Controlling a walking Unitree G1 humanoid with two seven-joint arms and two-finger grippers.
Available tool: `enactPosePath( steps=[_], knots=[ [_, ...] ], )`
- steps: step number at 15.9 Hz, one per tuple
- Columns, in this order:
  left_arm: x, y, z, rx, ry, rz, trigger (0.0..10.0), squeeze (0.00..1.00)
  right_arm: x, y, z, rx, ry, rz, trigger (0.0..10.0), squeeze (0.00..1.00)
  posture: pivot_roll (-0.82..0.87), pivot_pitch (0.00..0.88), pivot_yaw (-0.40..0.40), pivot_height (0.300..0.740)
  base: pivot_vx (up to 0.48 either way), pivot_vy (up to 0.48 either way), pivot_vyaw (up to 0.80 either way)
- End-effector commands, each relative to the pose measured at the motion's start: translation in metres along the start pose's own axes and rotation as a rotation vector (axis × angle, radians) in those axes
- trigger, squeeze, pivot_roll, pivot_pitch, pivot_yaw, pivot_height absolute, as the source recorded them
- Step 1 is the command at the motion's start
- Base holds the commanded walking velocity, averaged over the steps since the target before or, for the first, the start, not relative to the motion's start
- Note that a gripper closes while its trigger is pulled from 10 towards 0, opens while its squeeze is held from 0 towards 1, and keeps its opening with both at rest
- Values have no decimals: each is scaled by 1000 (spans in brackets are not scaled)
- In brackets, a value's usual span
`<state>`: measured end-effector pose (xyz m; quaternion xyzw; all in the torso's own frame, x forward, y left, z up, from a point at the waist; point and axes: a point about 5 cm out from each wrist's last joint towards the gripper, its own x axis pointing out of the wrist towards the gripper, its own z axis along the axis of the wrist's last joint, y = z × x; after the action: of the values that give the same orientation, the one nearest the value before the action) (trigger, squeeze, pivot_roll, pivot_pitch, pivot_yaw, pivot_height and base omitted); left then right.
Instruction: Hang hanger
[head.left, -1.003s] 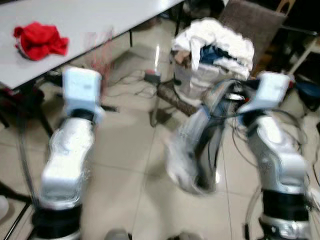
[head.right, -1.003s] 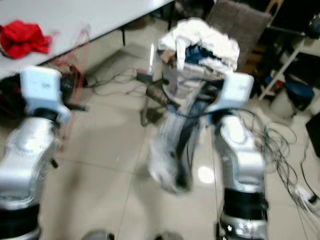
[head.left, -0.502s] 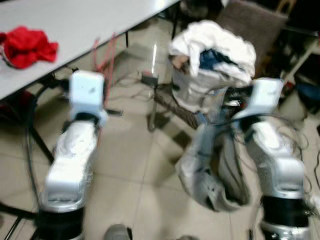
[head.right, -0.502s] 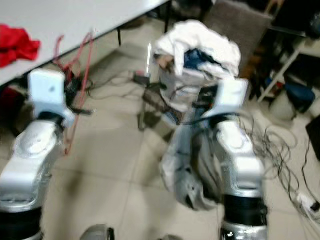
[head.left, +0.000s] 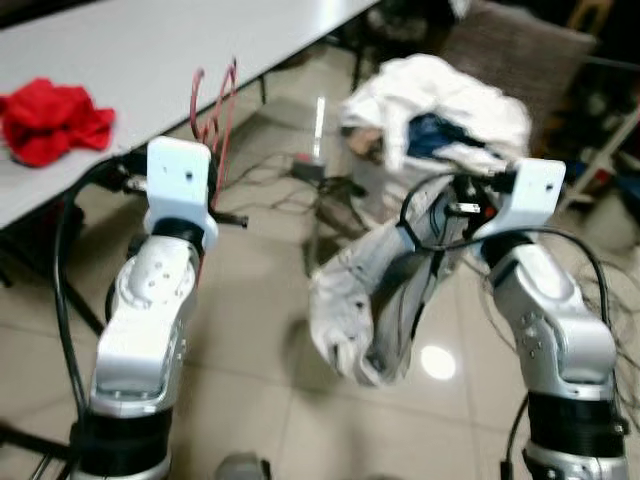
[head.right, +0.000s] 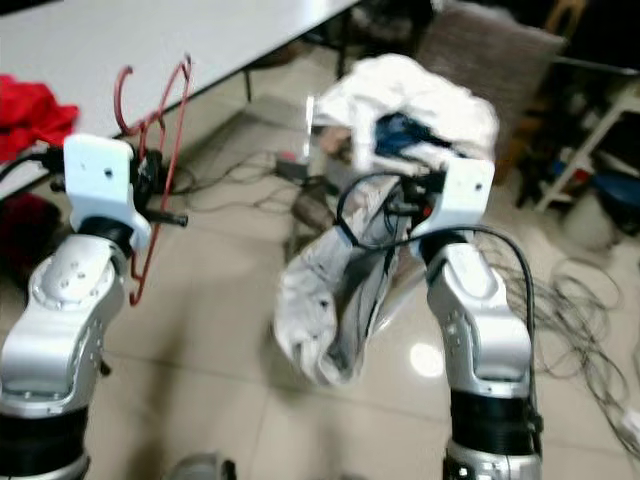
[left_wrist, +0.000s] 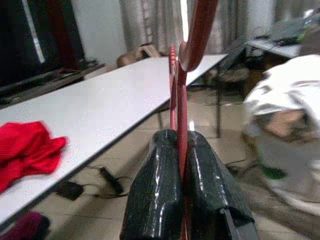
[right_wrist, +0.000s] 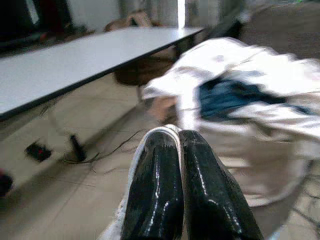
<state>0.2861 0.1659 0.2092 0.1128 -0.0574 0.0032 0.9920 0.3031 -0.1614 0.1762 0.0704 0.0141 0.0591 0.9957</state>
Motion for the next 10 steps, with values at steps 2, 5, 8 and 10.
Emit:
enactPosePath(
  steps=[2,5,8,10],
  knots=[
    [1,0,1,3,-3,-24,10000,0,-2,2,12,-28,-60,-3,10000,0,7,52,-42,740,454,0,400],
    [5,-2,6,11,-15,-42,10000,0,-1,2,16,-20,-85,-8,10000,0,14,46,-37,740,459,0,800],
    [6,1,12,15,-37,-32,10000,0,4,2,24,-29,-112,1,10000,0,19,38,-45,740,459,0,800],
    [6,4,15,16,-47,-20,10000,0,8,3,31,-33,-130,14,10000,0,24,37,-52,740,456,0,800]
  ],
)
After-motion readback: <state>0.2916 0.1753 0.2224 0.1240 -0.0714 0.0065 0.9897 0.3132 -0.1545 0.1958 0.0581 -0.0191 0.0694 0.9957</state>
